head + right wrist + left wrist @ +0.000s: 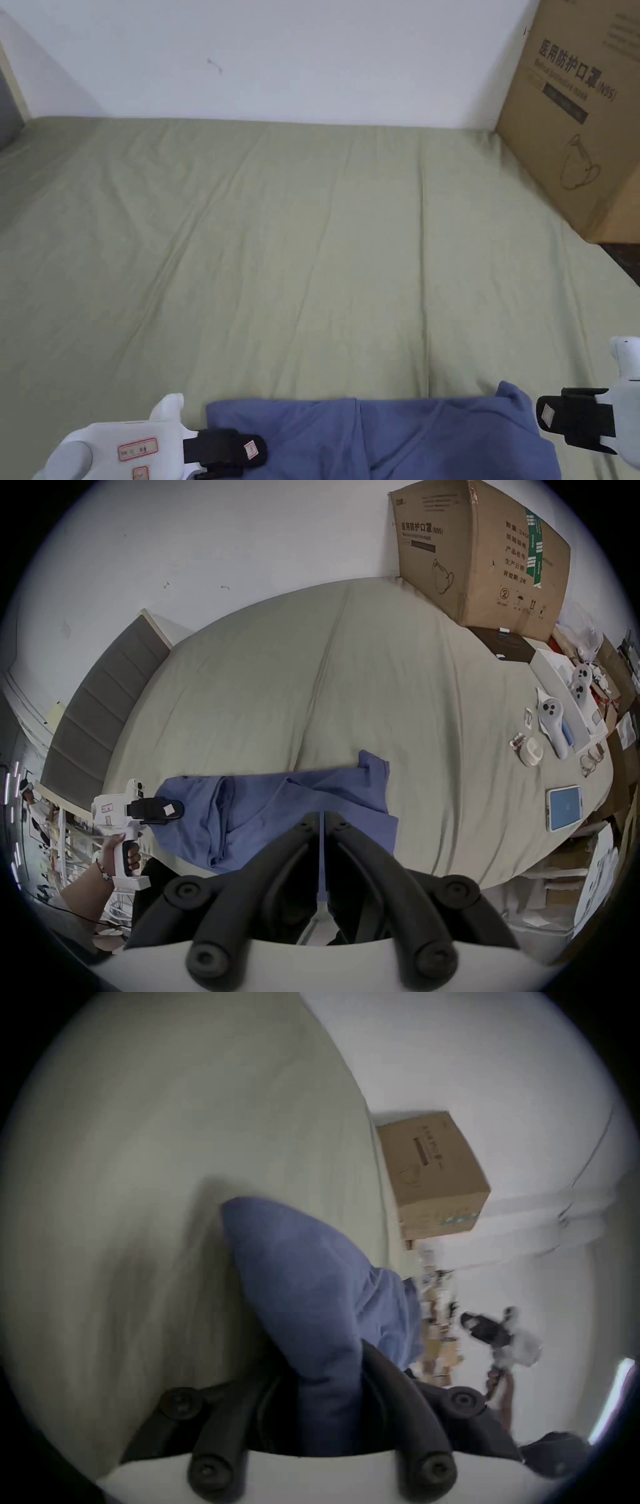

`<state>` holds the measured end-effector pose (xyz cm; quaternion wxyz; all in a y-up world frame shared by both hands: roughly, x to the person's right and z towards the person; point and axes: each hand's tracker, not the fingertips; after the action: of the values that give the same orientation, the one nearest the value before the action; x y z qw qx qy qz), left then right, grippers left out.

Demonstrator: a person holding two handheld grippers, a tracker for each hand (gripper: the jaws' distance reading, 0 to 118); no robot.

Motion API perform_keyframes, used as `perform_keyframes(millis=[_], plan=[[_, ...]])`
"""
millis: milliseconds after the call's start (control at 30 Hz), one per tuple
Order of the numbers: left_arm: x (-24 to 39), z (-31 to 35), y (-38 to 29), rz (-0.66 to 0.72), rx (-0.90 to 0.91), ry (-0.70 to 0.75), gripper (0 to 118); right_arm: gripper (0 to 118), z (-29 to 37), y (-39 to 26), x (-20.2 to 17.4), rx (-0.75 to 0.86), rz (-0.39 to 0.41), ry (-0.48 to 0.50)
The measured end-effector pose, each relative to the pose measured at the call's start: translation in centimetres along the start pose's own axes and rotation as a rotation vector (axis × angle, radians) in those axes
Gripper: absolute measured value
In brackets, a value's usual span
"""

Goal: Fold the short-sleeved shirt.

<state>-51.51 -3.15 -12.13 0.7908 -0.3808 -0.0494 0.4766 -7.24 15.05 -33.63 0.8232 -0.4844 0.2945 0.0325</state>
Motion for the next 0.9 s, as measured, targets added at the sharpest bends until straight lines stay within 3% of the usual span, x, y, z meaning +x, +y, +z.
perform_keyframes(millis=[100,233,300,367,433,567,767,833,867,900], plan=[[3.5,4.0,0.1,-0.194,0.046,0.157,10,2,0.5,0.6,-0.2,0.035,0.026,-0.002],[5.9,10.1,0.6,-0.284,0.178,0.507,10,2,0.8,1.4,0.0,0.066,0.031,0.024],[7.6,11.1,0.7,-0.417,0.182,0.743,10,2,1.0,1.4,0.0,0.078,0.018,0.046],[9.0,10.8,0.3,-0.537,0.145,0.867,10,2,1.3,1.1,0.0,0.092,-0.002,0.067],[10.3,9.3,0.5,-0.525,0.105,0.772,10,2,1.6,0.6,0.0,0.091,0.001,0.082],[12.9,3.9,1.0,-0.343,0.034,0.418,10,2,1.9,-0.3,-0.3,0.082,0.022,0.077],[16.5,-6.9,0.8,-0.307,-0.165,0.230,10,2,1.9,-1.4,0.8,0.065,-0.001,0.065],[17.0,-9.4,0.4,-0.296,-0.209,0.211,24,2,2.0,-1.8,1.0,0.062,-0.005,0.060],[17.1,-10.3,0.2,-0.284,-0.239,0.192,39,2,2.1,-1.9,1.1,0.061,-0.009,0.059],[17.1,-10.7,0.2,-0.290,-0.246,0.180,69,2,2.0,-2.0,1.2,0.060,-0.014,0.060]])
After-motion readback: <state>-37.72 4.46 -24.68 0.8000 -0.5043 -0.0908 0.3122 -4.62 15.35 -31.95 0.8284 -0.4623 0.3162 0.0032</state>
